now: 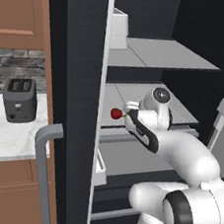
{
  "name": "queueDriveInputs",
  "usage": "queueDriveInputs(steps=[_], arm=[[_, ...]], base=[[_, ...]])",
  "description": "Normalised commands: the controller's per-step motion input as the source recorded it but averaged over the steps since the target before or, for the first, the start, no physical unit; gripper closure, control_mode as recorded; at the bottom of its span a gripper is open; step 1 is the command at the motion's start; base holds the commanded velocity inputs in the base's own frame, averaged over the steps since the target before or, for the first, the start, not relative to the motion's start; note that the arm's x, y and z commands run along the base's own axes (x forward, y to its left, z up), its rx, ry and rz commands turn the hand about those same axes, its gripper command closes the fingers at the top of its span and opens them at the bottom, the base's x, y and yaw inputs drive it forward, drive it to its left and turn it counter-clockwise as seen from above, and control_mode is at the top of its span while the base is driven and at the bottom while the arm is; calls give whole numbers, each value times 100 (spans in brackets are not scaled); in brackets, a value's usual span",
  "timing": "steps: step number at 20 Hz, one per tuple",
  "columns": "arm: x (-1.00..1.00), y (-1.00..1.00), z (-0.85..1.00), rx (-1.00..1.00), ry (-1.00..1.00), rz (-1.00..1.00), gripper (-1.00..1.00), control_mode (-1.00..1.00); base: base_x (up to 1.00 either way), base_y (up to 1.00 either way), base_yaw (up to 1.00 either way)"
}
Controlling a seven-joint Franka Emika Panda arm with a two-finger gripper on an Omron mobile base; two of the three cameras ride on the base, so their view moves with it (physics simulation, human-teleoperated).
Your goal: Place one tomato and one fish in each tupperware on the nearby counter, to pack two identical lunches.
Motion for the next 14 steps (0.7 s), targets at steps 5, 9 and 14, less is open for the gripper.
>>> queueDriveInputs(steps=[5, 9, 14], arm=[[50, 0, -17, 0, 1, -2, -100, -100], [49, 0, -18, 0, 2, -3, -100, -100], [48, 3, -21, 0, 3, -3, -100, -100]], base=[[0, 0, 0], [0, 0, 0], [0, 0, 0]])
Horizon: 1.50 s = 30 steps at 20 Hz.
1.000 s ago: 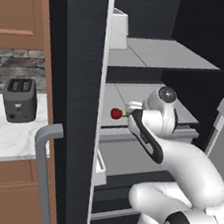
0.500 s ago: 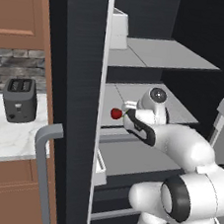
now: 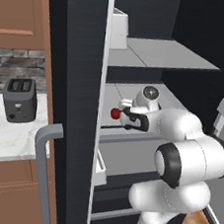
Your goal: Place one tomato and one fish in each tupperware on the nearby counter, to pack two identical lunches.
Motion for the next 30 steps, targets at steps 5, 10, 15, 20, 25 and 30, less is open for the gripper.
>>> queueDriveInputs(steps=[5, 10, 15, 20, 25, 30], arm=[[48, 9, -26, 0, 2, -3, -100, -100], [50, 6, -25, 0, 1, -3, -100, -100], [47, 0, -27, 0, 0, -2, -100, -100], [32, 2, -37, 0, 2, -4, -100, -100], [-22, -8, -54, 0, 2, -8, -100, -100], [-77, -28, -41, 1, 0, -5, -100, -100]], base=[[0, 0, 0], [0, 0, 0], [0, 0, 0], [0, 0, 0], [0, 0, 0], [0, 0, 0]])
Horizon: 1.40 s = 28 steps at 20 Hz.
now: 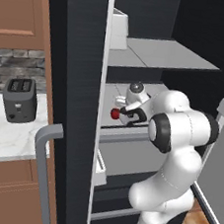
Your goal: Place one tomato and one fish in each tupperware on the nearby counter, to pack two identical lunches.
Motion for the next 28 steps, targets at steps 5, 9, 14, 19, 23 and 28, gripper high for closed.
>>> queueDriveInputs(steps=[5, 9, 14, 19, 23, 28], arm=[[-42, -9, -31, 1, 0, -3, -100, -100], [4, 0, -22, 2, 0, 0, 100, -100], [8, -16, -17, 4, 0, 0, 100, -100], [-59, -86, -16, 2, 4, 0, 100, -100], [-99, -79, 9, 1, 0, 2, 100, -100], [-100, -44, 64, 0, 2, 12, 100, -100]], base=[[0, 0, 0], [0, 0, 0], [0, 0, 0], [0, 0, 0], [0, 0, 0], [0, 0, 0]])
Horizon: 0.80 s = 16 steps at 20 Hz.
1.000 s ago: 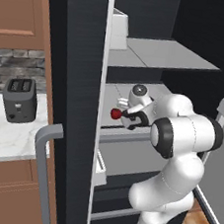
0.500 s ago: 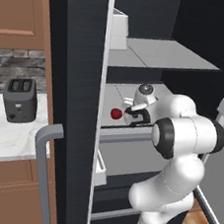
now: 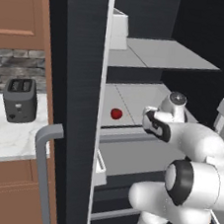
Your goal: Place one tomato and one fish in each tupperware on the nearby counter, to pack two identical lunches.
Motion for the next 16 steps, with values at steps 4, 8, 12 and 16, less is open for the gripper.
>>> queueDriveInputs(steps=[4, 8, 12, 16], arm=[[-98, -6, 72, -1, 10, 15, 100, -100], [-80, 9, 43, -3, 3, 17, 100, -100], [-66, 9, 2, -1, 0, 28, 100, -100], [-21, 34, 1, -5, 0, 29, 100, -100]], base=[[0, 0, 0], [0, 0, 0], [0, 0, 0], [0, 0, 0]])
